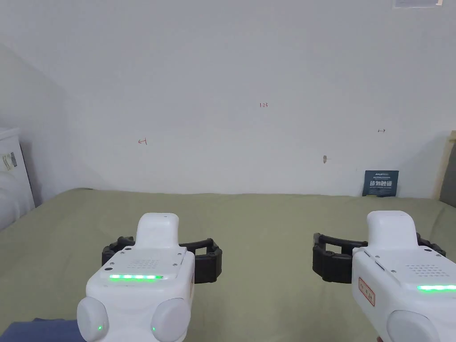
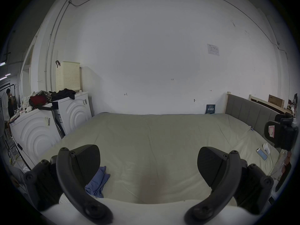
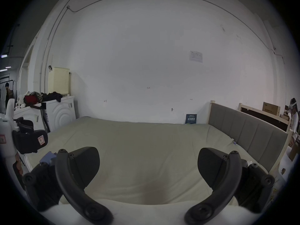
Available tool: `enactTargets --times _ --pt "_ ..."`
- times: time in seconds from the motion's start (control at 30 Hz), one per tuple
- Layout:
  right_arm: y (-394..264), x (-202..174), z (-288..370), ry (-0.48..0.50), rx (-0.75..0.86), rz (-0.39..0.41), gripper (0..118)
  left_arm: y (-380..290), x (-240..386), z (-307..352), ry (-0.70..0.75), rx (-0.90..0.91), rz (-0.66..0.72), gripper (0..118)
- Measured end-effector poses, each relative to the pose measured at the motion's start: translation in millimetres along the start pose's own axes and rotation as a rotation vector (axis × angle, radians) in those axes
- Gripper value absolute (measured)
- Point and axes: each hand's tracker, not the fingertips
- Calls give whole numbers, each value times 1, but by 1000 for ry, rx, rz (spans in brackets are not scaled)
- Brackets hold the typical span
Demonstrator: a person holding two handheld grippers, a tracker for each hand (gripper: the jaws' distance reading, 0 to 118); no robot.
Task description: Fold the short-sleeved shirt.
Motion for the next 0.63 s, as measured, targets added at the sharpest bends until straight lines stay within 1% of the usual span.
enactTargets --times 0.33,0.63 --pt "-1 -2 0 -14 2 38 118 0 0 0 -1 3 -4 118" --pt "-1 -2 -2 -19 -1 47 118 0 -2 1 3 6 -2 118"
